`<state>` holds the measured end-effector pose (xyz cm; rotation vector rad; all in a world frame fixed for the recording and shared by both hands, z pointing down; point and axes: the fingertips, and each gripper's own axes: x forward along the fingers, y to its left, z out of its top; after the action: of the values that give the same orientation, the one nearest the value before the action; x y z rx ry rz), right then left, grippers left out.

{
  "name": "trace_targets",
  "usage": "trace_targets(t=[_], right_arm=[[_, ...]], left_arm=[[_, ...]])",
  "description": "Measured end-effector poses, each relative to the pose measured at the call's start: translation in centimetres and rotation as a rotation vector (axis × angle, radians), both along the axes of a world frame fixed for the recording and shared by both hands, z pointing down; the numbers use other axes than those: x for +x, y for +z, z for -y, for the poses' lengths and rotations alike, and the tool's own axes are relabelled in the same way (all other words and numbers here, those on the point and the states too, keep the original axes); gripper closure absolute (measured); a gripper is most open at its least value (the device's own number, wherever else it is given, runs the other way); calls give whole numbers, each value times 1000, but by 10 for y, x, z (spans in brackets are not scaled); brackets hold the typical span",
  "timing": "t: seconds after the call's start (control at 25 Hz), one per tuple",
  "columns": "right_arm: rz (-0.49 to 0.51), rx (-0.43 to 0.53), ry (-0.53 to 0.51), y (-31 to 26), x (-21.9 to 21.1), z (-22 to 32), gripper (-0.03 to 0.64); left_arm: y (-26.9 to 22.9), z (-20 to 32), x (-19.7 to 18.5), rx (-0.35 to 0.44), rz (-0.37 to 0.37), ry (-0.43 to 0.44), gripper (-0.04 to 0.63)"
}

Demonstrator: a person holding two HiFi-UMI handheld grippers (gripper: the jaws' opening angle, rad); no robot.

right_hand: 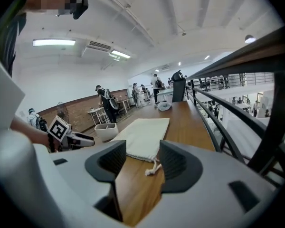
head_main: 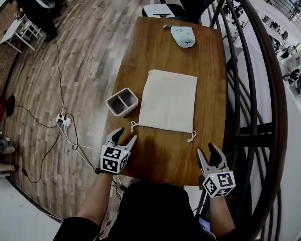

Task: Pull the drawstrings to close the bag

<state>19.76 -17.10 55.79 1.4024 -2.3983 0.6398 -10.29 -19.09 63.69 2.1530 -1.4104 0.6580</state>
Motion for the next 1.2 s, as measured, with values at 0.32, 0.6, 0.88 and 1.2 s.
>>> trace_targets(t=[0.32, 0.6, 0.88, 1.2], right_arm=[[-26, -75, 22, 22, -1, 0, 419], [-26, -129, 26, 40, -3, 3, 442], [-49, -169, 17, 61, -5, 14, 453], [-179, -236, 8, 106, -9, 23, 419]], left_arm=[[32, 22, 3, -83, 30, 66, 342], [47, 35, 11, -140, 61, 140, 342], [54, 38, 11, -191, 127, 137, 385], [56, 37, 6, -201, 133, 103, 402]])
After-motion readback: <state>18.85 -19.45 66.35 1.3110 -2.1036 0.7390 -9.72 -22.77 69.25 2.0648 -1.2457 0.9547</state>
